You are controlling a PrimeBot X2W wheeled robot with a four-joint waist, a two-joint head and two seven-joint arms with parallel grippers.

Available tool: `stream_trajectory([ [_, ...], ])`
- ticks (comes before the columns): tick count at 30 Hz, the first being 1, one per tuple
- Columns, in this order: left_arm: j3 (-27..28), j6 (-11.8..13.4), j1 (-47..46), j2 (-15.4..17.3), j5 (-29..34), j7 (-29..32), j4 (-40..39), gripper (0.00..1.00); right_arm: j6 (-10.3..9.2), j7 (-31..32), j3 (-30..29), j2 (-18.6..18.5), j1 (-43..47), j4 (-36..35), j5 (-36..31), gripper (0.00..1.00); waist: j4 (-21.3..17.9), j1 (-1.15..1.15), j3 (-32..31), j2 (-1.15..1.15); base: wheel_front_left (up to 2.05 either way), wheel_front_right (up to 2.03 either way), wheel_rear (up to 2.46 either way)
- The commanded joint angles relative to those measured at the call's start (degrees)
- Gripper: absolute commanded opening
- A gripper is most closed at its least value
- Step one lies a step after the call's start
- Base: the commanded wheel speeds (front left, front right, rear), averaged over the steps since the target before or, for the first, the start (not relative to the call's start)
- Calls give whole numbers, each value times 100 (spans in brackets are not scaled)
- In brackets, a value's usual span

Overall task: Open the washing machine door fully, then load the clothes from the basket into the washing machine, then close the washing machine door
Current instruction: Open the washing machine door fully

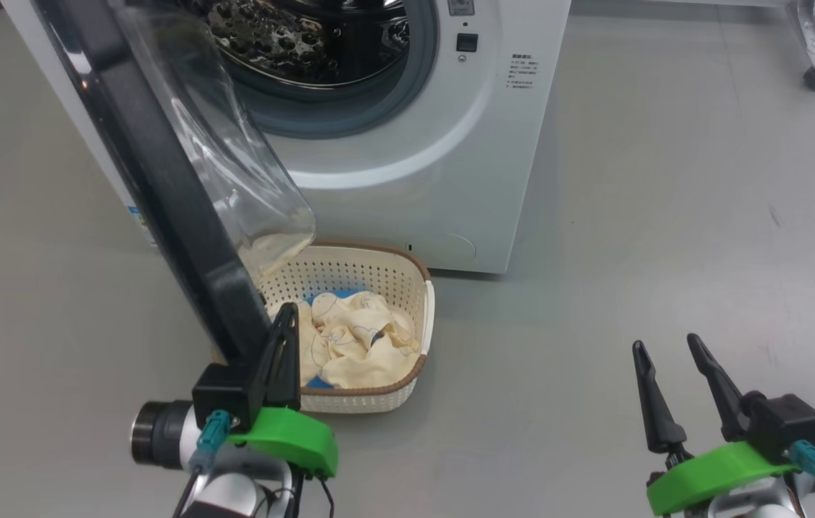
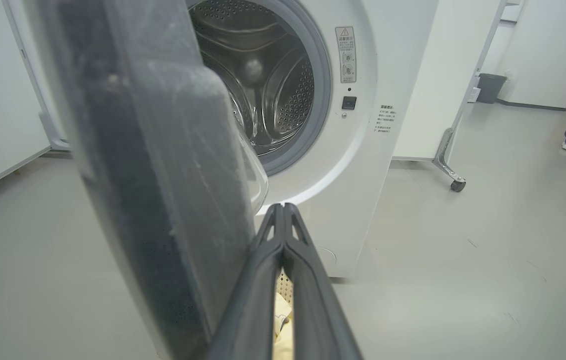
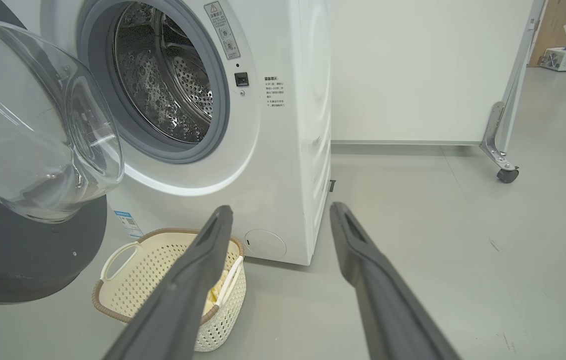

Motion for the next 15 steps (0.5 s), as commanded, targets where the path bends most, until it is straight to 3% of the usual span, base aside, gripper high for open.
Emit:
stream_trajectory([
  [1,410,165,-103,256,52,24,-163,0,-16,-54,111,-40,-112,-177,-5,100,60,0,22,0,0,0,0],
  [15,519,494,150,353,86,-30,-479,0,-16,-54,12,-40,-157,-228,-57,100,709,0,156,0,0,0,0],
])
